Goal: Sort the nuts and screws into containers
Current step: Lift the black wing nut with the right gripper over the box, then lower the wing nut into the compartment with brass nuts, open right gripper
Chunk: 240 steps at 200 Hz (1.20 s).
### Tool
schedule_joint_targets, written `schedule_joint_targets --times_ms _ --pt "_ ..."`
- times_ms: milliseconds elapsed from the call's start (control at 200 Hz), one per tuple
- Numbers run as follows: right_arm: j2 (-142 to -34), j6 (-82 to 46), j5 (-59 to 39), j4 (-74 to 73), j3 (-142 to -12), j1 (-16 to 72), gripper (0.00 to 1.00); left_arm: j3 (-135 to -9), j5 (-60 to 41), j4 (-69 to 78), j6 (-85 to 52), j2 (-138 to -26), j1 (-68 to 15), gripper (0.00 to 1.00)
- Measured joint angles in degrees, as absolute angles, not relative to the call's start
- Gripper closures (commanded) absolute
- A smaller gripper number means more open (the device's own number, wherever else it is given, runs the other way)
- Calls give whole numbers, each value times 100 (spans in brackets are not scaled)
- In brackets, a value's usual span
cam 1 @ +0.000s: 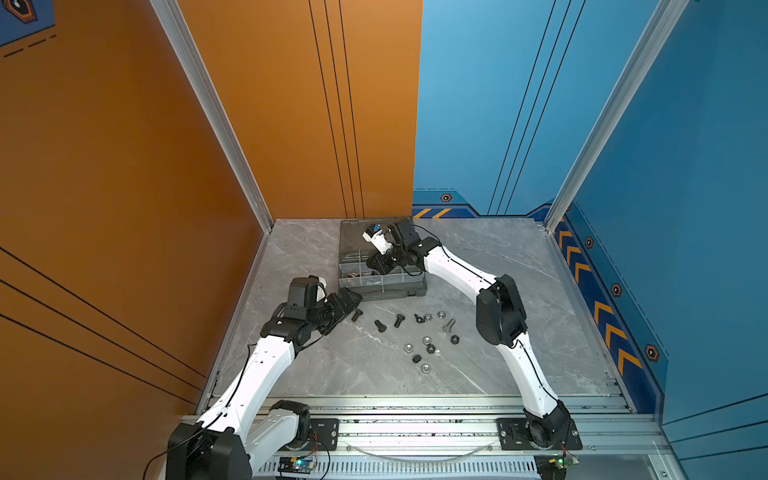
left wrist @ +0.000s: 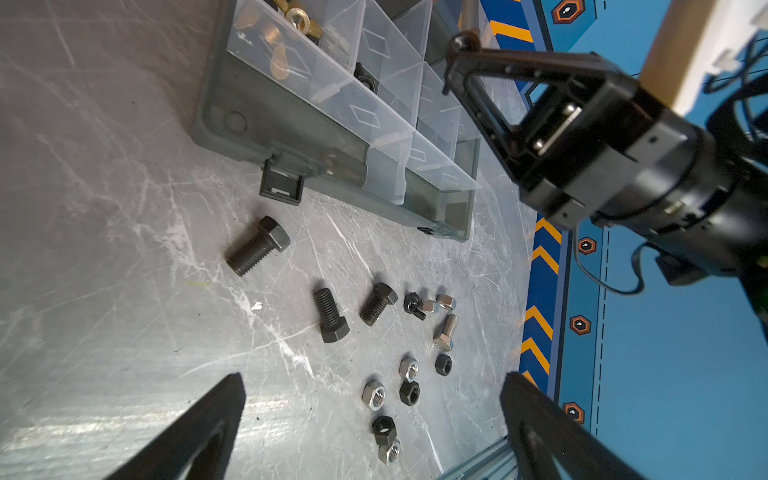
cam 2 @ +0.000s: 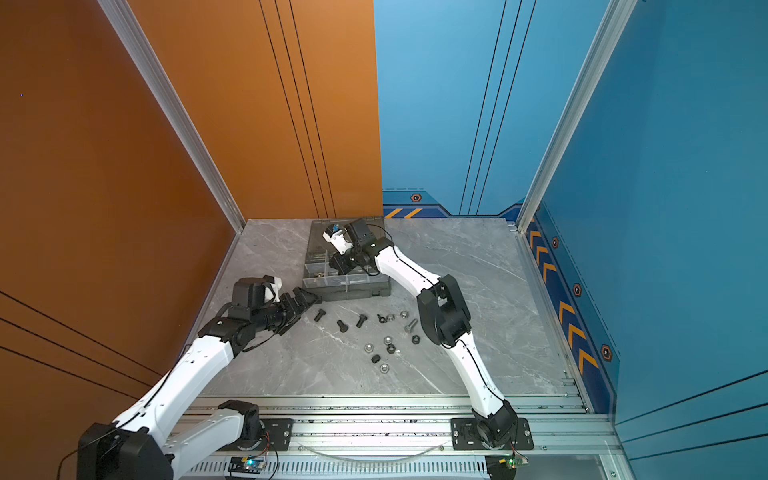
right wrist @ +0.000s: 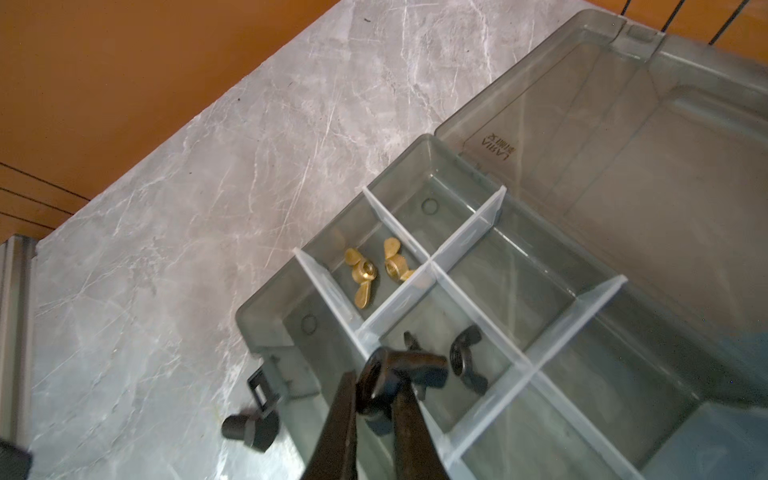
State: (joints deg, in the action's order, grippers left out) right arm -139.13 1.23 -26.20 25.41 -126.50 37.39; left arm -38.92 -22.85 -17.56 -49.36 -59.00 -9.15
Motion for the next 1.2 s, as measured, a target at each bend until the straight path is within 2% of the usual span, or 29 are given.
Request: schedule_joint_targets --times_ms 315,400,546,706,796,1201 --pt "-14527 -47 -2571 2624 -13163 3629 100 -3889 -2307 -1761 -4936 -5900 -875 2" --pt "-14558 -51 -2550 2657 -13163 3597 95 -3892 -2311 -1761 -4936 -5900 -854 2" --pt "-14564 -56 -2526 2659 -13163 3577 81 -3892 -2322 -1761 -4936 -5900 -851 2" --pt "-14564 -49 -2482 2663 -13163 3562 80 -3892 -2324 -1761 -4936 -5900 -851 2" --pt "-14564 -62 -2482 2663 -13163 3548 73 -3892 -2324 -1761 -4934 -5900 -845 2" --pt "-14409 -32 -2554 2639 -12849 3470 65 -3892 -2324 -1765 -4934 -5900 -814 2"
